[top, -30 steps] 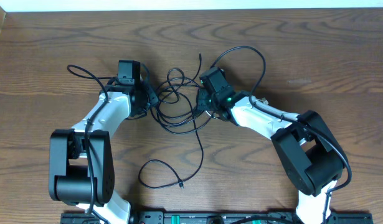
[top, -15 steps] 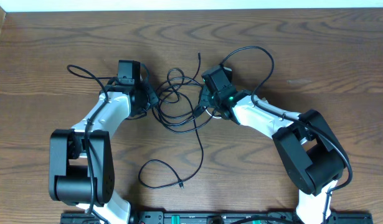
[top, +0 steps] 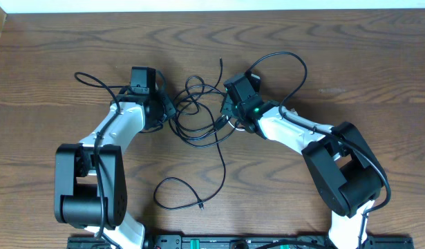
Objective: Untangle cables
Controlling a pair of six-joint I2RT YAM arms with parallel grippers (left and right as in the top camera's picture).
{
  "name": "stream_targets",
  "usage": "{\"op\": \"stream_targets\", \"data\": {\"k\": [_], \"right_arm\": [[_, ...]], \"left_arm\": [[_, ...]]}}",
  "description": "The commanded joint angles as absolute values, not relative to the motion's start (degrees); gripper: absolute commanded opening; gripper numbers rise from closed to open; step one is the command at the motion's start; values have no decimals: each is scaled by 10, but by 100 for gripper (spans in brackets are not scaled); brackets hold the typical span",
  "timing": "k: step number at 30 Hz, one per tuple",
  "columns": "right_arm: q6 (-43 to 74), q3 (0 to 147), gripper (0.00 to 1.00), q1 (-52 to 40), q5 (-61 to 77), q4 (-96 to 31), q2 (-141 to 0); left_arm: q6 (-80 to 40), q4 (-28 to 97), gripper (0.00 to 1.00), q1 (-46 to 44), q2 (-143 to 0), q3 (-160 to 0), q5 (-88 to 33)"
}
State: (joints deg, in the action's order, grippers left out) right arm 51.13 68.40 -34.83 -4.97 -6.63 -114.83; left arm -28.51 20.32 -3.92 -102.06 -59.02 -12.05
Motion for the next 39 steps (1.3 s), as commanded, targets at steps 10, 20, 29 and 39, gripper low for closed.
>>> {"op": "stream_targets", "data": {"k": [10,20,29,39], "right_arm": [[518,677,15,-376,-105,-40,-1188],[437,678,1,-367,-49,-34,-1141],[311,678,1,-351,15,-85,-974],[282,678,1,-280,-29,-271,-868]], "left_arm": [[-282,203,33,-41,-1025,-590,-115],[-282,203,33,-41,-1025,-590,-115],[-282,202,33,-41,-1025,-590,-115],[-282,202,33,-41,-1025,-590,-115]]}}
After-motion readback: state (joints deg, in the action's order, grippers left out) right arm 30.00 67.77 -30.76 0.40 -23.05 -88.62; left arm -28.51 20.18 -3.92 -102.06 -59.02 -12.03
